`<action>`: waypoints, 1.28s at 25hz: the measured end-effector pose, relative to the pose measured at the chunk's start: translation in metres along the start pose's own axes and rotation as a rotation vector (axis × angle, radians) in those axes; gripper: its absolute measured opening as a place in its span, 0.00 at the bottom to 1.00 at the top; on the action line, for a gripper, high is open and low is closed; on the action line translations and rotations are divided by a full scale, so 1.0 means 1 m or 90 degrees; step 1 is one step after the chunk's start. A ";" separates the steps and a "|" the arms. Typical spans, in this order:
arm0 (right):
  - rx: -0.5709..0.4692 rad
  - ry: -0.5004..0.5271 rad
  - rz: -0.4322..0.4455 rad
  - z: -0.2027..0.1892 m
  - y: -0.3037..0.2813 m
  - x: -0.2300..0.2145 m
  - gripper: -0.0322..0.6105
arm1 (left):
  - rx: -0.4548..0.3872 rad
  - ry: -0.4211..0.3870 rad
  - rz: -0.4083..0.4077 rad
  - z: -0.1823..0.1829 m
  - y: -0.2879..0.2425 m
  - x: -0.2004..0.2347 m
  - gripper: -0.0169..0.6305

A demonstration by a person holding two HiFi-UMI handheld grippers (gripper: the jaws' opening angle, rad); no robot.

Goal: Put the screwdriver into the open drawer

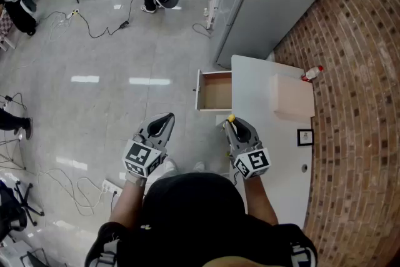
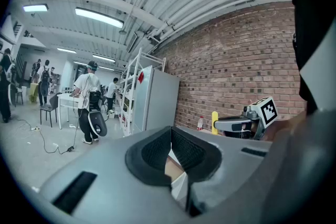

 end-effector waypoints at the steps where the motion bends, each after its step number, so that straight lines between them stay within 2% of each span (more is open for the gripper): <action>1: -0.002 -0.001 0.000 0.001 -0.003 0.002 0.17 | 0.000 -0.002 0.001 0.000 0.002 0.002 0.03; 8: -0.003 0.006 -0.004 0.006 -0.018 0.022 0.17 | -0.008 0.005 0.001 -0.003 0.019 0.022 0.03; 16: 0.000 -0.002 -0.041 0.006 -0.036 0.051 0.17 | -0.020 0.020 -0.010 -0.012 0.046 0.060 0.03; 22: 0.016 0.010 -0.058 0.003 -0.045 0.066 0.17 | -0.009 0.024 -0.025 -0.022 0.054 0.079 0.03; 32: 0.030 -0.036 -0.074 -0.016 -0.067 0.032 0.17 | 0.009 0.025 -0.029 -0.024 0.023 0.092 0.03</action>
Point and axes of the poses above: the fingertips, and each gripper's own axes: y backward along the fingers, x to its left, z out of its top, the point moved 10 cm from there along y, backward along the fingers, and after that the axes turned 3 degrees about y, right-handed, at the moved point
